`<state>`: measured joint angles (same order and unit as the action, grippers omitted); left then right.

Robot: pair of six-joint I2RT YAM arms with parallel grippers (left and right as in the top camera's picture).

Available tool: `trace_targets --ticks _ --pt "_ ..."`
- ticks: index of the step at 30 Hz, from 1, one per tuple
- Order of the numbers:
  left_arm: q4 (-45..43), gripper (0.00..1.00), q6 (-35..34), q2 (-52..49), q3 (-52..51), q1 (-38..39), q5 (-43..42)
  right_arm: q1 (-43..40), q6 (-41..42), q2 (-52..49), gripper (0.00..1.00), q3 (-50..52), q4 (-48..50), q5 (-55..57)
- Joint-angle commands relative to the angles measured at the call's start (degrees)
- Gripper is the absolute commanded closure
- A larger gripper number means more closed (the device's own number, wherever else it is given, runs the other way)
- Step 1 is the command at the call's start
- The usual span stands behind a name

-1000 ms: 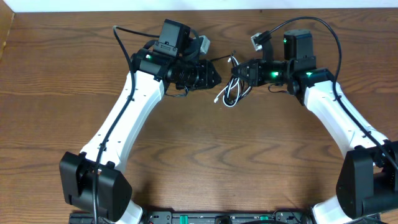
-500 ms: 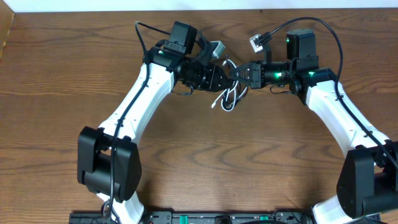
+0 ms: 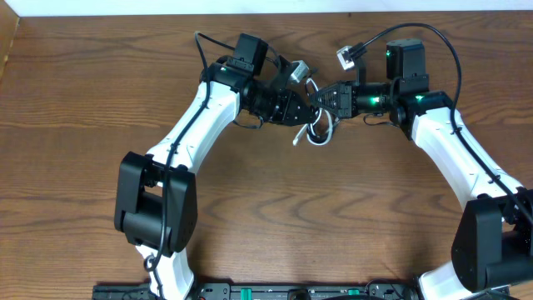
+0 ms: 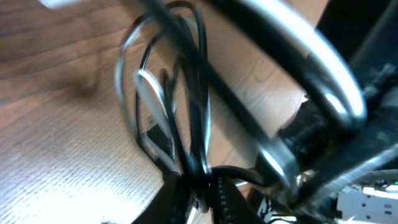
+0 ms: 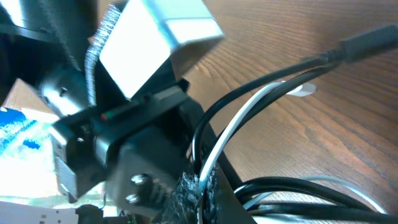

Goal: Untangle cables

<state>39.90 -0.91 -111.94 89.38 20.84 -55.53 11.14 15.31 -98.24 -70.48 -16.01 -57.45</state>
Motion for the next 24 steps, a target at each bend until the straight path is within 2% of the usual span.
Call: trace_targets --ticks 1,7,10,17,24 --pt "-0.2 0.9 1.1 -0.9 -0.4 0.1 -2.1 -0.4 -0.8 0.1 0.99 -0.9 0.1 -2.8" --pt "-0.4 0.92 1.1 -0.9 -0.4 0.1 -2.1 -2.7 -0.7 0.1 0.99 -0.9 -1.8 -2.5" --pt "-0.4 0.93 1.1 -0.9 -0.4 0.1 -2.0 -4.5 1.8 0.1 0.99 -0.9 -5.0 2.2" --pt "-0.4 0.93 0.5 -0.9 -0.4 -0.2 -1.9 -8.6 7.0 0.1 0.99 -0.9 -22.2 29.2" --pt "-0.4 0.92 -5.5 -0.9 -0.4 -1.6 3.2 -8.9 7.0 0.1 0.99 -0.9 -31.4 47.5"
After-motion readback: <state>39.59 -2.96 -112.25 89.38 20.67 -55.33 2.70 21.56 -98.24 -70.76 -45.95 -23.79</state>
